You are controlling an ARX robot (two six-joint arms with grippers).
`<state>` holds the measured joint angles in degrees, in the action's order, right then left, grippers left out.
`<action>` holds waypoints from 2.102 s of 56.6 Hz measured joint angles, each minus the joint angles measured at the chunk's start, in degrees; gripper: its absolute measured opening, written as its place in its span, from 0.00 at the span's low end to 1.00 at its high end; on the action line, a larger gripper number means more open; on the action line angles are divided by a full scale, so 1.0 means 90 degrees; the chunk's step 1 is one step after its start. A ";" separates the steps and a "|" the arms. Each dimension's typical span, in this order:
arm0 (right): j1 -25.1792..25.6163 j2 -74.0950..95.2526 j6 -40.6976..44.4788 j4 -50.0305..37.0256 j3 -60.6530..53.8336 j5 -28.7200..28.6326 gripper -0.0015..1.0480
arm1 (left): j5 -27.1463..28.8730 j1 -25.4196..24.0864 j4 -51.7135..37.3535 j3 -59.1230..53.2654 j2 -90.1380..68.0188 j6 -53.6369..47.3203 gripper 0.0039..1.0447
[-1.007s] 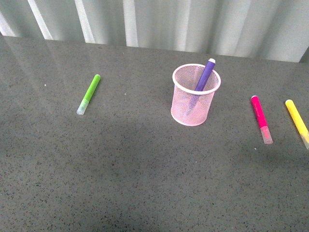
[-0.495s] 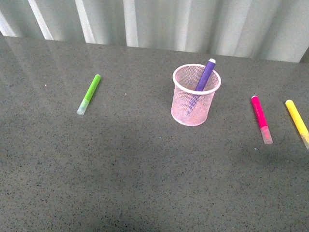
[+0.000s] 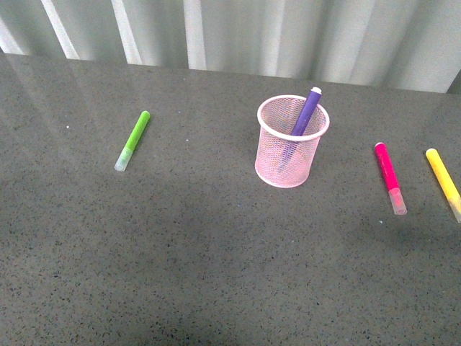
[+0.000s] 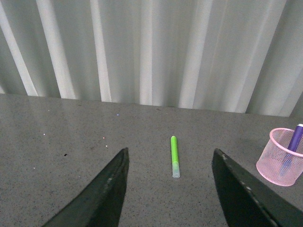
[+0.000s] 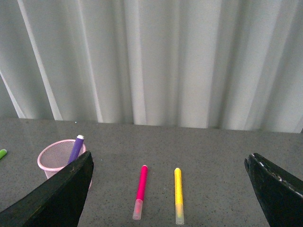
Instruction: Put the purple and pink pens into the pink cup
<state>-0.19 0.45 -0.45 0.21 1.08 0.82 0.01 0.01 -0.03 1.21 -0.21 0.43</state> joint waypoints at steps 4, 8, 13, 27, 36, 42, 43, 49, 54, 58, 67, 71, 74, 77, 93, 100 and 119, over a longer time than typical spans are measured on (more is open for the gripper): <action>0.0056 0.0780 -0.0525 0.1064 0.0525 0.0843 0.93 | 0.0000 0.0000 0.0000 0.0000 0.0000 0.0000 0.72; 0.0716 0.1989 -0.0811 0.0648 0.1112 0.0588 0.93 | 0.0000 0.0000 0.0000 0.0000 0.0007 -0.0002 0.86; 0.1438 0.3415 -0.1015 -0.0330 0.1909 0.0087 0.93 | 0.0000 0.0000 0.0000 0.0000 -0.0002 -0.0015 0.95; 0.1496 0.9007 -0.0661 -0.0726 0.4974 0.0437 0.93 | -0.0002 0.0000 0.0000 0.0000 0.0015 -0.0017 0.94; 0.0559 1.1028 0.0087 0.0257 0.5986 0.0685 0.93 | 0.0000 0.0000 0.0000 0.0000 0.0012 -0.0017 0.94; 0.0039 1.1451 0.0114 0.0299 0.6101 0.0610 0.93 | 0.0000 0.0000 0.0000 0.0000 0.0015 -0.0017 0.94; 0.0005 1.1487 0.0100 0.0308 0.6113 0.0590 0.93 | 0.0000 0.0000 0.0000 0.0000 0.0015 -0.0017 0.94; -0.0226 1.1817 -0.0182 0.0308 0.6220 0.0512 0.93 | 0.0000 0.0000 0.0000 0.0000 0.0015 -0.0017 0.94; -0.0289 1.2067 -0.0415 0.0233 0.6290 0.0457 0.93 | 0.0000 0.0000 0.0000 0.0000 0.0015 -0.0017 0.94; -0.0301 1.2335 -0.0580 0.0214 0.6407 0.0454 0.93 | 0.0000 0.0000 0.0000 0.0000 0.0015 -0.0019 0.94; -0.0304 1.2913 -0.0860 0.0187 0.6720 0.0386 0.93 | 0.0000 0.0000 0.0000 0.0000 0.0015 -0.0017 0.94; -0.0301 1.3087 -0.0933 0.0163 0.6885 0.0289 0.93 | 0.0000 0.0000 0.0000 0.0000 0.0015 -0.0017 0.94; -0.0299 1.3192 -0.0979 0.0170 0.7006 0.0240 0.93 | 0.0000 0.0000 0.0000 0.0000 0.0015 -0.0017 0.94; -0.0301 1.3321 -0.1010 0.0197 0.7164 0.0182 0.93 | 0.0000 0.0000 0.0000 0.0000 0.0012 -0.0017 0.94; -0.0325 1.3823 -0.1246 0.0306 0.7696 0.0073 0.93 | 0.0000 0.0000 0.0000 0.0000 0.0015 -0.0017 0.94; -0.0396 1.3981 -0.1353 0.0321 0.7801 0.0061 0.93 | 0.0000 0.0000 0.0000 0.0000 0.0015 -0.0017 0.94; -0.0636 1.4324 -0.1530 0.0199 0.7902 0.0121 0.93 | 0.0000 0.0000 0.0000 0.0000 0.0015 -0.0017 0.94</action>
<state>-5.91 129.36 -14.22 2.00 72.20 1.91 0.01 0.01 -0.03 1.21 -0.08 0.27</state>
